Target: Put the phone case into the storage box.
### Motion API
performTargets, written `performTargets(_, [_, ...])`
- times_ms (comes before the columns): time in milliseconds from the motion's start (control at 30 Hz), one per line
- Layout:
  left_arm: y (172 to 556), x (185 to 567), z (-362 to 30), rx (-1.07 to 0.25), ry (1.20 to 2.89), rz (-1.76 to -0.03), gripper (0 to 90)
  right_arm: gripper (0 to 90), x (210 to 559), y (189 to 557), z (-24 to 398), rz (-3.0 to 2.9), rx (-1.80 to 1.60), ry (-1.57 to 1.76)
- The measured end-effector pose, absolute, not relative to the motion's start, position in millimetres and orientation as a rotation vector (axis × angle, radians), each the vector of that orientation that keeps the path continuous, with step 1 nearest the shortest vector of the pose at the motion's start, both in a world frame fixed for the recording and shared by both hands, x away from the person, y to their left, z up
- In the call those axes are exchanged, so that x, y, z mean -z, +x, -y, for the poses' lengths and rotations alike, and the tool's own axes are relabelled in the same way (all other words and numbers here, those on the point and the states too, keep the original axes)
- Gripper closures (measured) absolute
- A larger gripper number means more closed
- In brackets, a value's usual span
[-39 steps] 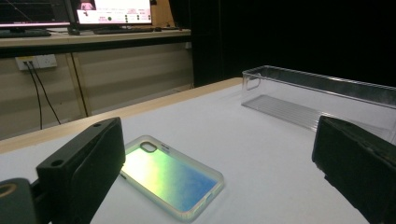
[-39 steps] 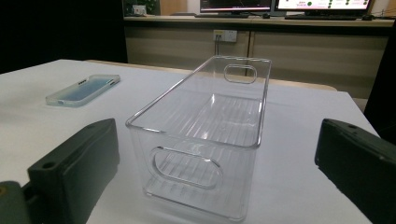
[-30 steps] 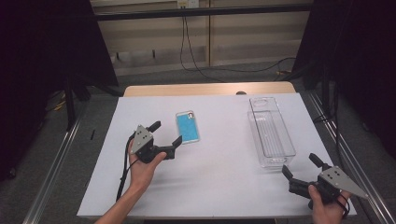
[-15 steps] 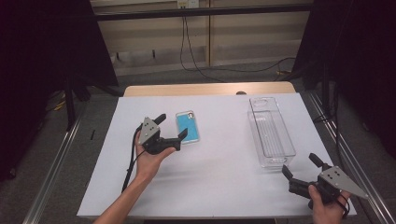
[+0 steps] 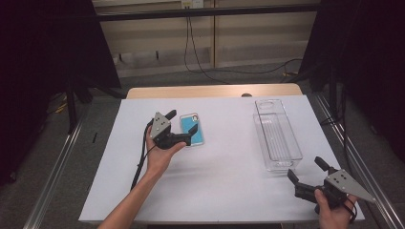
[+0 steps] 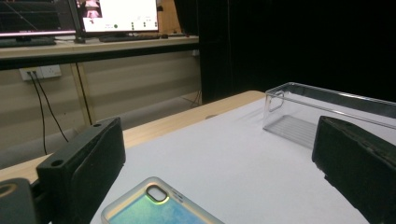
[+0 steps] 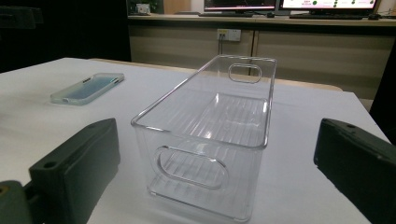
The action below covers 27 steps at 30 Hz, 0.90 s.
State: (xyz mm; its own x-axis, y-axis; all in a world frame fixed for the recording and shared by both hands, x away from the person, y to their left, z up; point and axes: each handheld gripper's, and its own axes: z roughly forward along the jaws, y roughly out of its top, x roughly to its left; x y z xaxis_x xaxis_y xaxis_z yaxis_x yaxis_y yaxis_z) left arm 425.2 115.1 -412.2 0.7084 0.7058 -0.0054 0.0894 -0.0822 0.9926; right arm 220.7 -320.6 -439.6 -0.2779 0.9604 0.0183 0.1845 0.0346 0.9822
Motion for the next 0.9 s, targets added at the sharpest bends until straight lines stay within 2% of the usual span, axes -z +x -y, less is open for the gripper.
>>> performTargets(267, [444.4,413.8,-113.5,-0.582,1.619,-0.67,4.0,0.1,439.7,220.1,320.5,-1.57,-1.317,1.196])
performTargets(533, [445.2,414.6,-117.0,-0.591,1.633,-0.692,4.0,0.1,440.2,220.9,320.5,-1.574,-1.313,1.2])
performTargets(667, [445.7,416.8,-117.0,-0.592,1.665,-0.697,6.1,0.1,440.0,220.3,320.0,-1.577,-1.312,1.195])
performTargets(900, [446.3,417.3,-117.3,-0.564,1.66,-0.701,15.6,0.0,440.2,220.6,320.3,-1.58,-1.317,1.197])
